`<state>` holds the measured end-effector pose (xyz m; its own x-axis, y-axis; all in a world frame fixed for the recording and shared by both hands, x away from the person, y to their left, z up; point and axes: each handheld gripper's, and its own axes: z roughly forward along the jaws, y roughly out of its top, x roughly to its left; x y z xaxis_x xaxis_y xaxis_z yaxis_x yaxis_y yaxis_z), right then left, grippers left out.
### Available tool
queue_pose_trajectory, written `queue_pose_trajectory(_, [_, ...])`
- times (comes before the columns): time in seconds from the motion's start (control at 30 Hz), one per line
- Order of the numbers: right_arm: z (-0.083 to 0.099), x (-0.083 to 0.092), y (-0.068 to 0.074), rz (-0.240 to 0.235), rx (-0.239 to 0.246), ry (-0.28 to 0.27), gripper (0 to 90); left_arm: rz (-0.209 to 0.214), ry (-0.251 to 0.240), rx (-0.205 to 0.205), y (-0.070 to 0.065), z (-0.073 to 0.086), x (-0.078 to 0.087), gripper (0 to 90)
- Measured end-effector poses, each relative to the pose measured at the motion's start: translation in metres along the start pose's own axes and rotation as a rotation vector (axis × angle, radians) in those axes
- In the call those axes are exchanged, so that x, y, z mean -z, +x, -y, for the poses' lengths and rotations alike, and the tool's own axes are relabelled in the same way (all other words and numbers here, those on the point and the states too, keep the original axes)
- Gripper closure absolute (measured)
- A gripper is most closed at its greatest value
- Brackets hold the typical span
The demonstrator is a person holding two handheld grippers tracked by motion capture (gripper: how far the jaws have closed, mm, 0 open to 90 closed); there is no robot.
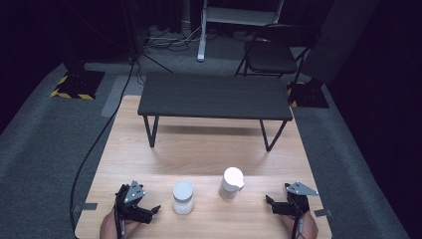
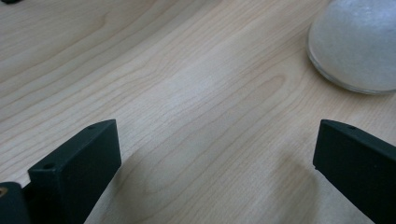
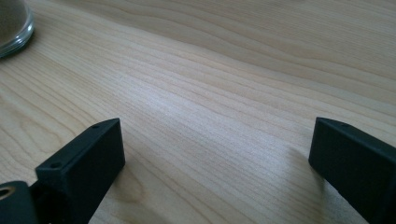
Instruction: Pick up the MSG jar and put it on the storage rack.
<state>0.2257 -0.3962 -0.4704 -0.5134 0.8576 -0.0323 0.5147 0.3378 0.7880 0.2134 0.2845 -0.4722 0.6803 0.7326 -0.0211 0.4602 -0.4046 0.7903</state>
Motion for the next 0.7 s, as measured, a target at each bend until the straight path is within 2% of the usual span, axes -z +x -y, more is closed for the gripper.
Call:
queue_pose_trajectory(0.17, [0.000, 0.000, 0.000, 0.000, 0.001, -0.001, 3.6, 0.010, -0.079, -0.014, -0.008, 0.006, 0.018, 2.6])
queue_pose_trajectory(0.27, [0.000, 0.000, 0.000, 0.000, 0.000, -0.001, 3.6, 0.031, -0.188, -0.026, -0.013, 0.008, 0.035, 2.3])
queue_pose_trajectory(0.3, [0.000, 0.000, 0.000, 0.000, 0.000, -0.001, 3.6, 0.031, -0.188, -0.026, -0.013, 0.008, 0.035, 2.2])
queue_pose_trajectory(0.4, [0.001, 0.000, 0.000, 0.000, 0.000, -0.001, 3.6, 0.042, -0.270, -0.043, -0.020, 0.005, 0.045, 0.3])
queue_pose_trajectory(0.5, [0.000, 0.000, 0.000, 0.000, 0.000, -0.001, 3.6, 0.086, -0.382, -0.048, -0.023, 0.003, 0.054, 0.1])
queue_pose_trajectory(0.57, [0.000, 0.000, 0.000, 0.000, 0.000, -0.001, 3.6, 0.106, -0.436, -0.061, -0.027, 0.000, 0.059, 0.0])
queue_pose_trajectory(0.7, [0.001, 0.000, 0.000, 0.001, 0.000, -0.001, 3.6, 0.111, -0.475, -0.101, -0.034, -0.009, 0.065, 0.0])
